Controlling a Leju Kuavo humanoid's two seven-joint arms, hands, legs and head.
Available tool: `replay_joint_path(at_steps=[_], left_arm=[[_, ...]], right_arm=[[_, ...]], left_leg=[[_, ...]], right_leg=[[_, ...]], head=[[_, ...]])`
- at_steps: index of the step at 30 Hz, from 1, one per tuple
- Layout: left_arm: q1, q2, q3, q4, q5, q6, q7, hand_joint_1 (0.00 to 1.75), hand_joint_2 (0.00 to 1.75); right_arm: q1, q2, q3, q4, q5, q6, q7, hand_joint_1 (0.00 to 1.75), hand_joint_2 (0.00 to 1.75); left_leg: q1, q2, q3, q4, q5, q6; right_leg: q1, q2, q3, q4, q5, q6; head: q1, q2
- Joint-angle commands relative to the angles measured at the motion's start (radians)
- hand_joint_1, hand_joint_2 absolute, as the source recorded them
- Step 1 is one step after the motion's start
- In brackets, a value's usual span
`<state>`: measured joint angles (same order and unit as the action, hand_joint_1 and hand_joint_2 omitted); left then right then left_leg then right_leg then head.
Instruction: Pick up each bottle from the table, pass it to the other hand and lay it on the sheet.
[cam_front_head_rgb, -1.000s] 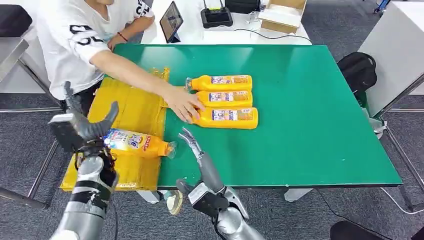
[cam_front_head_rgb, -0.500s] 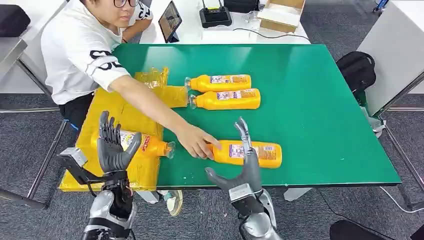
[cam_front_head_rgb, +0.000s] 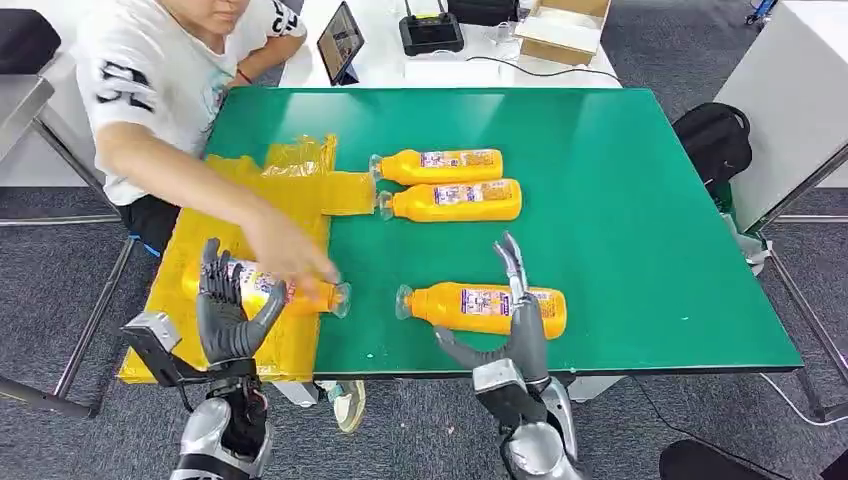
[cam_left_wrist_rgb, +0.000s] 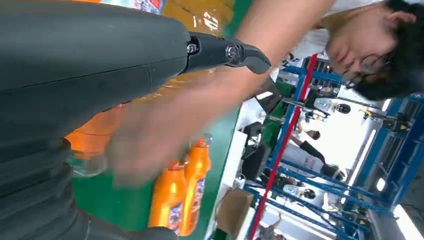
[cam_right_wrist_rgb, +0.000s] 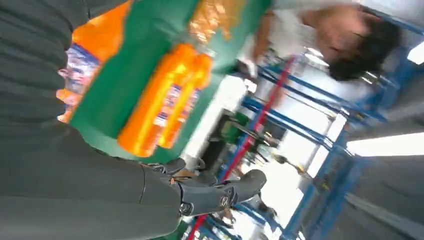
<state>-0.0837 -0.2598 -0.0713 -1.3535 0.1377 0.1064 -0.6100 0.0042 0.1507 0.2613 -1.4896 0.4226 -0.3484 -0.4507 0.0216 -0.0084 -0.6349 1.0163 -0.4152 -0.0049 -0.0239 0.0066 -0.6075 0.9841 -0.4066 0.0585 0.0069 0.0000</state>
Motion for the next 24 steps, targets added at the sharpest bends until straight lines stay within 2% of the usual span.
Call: replay_joint_path(at_steps=[1,7,16,18,20,24], left_arm=[[0.031,-0.015,0.055,0.026,-0.048,0.027,-0.013,0.00,1.75],[0.036,-0.016,0.069,0.042,-0.084,0.022,0.003,0.00,1.75],[0.034,-0.018,0.072,0.045,-0.085,0.021,0.004,0.00,1.75],[0.031,-0.016,0.069,0.052,-0.086,0.003,0.019,0.00,1.75],[0.025,-0.018,0.069,0.065,-0.091,0.003,0.021,0.00,1.75],[0.016,-0.011,0.065,0.085,-0.099,0.001,0.025,0.00,1.75]], right_arm=[[-0.106,-0.095,-0.022,0.236,0.132,0.098,0.233,0.00,1.75],[-0.192,-0.159,0.001,0.344,0.254,0.176,0.387,0.00,1.75],[-0.194,-0.158,0.005,0.344,0.255,0.181,0.393,0.00,1.75],[-0.213,-0.170,0.022,0.369,0.265,0.212,0.423,0.00,1.75],[-0.235,-0.174,0.028,0.399,0.260,0.224,0.424,0.00,1.75],[-0.269,-0.174,0.030,0.434,0.256,0.230,0.420,0.00,1.75]], left_leg=[[0.000,0.002,0.006,-0.002,-0.001,0.002],[0.000,0.003,0.005,-0.001,-0.001,0.002],[0.000,0.001,0.004,-0.001,-0.001,0.001],[0.000,0.002,0.006,-0.001,-0.002,0.002],[0.000,0.001,0.002,-0.001,0.000,0.001],[0.000,0.003,0.006,-0.001,-0.002,0.002]], right_leg=[[0.001,0.001,0.006,-0.003,0.000,-0.002],[0.001,0.001,0.005,-0.002,0.000,-0.002],[0.000,0.000,0.004,-0.001,0.000,-0.002],[0.001,0.001,0.006,-0.001,-0.001,-0.002],[0.000,0.000,0.002,-0.001,0.000,-0.001],[0.001,0.002,0.006,-0.002,0.000,-0.003]], head=[[0.000,0.000],[0.000,0.000],[0.000,0.000],[0.000,0.000],[0.000,0.000],[0.000,0.000]])
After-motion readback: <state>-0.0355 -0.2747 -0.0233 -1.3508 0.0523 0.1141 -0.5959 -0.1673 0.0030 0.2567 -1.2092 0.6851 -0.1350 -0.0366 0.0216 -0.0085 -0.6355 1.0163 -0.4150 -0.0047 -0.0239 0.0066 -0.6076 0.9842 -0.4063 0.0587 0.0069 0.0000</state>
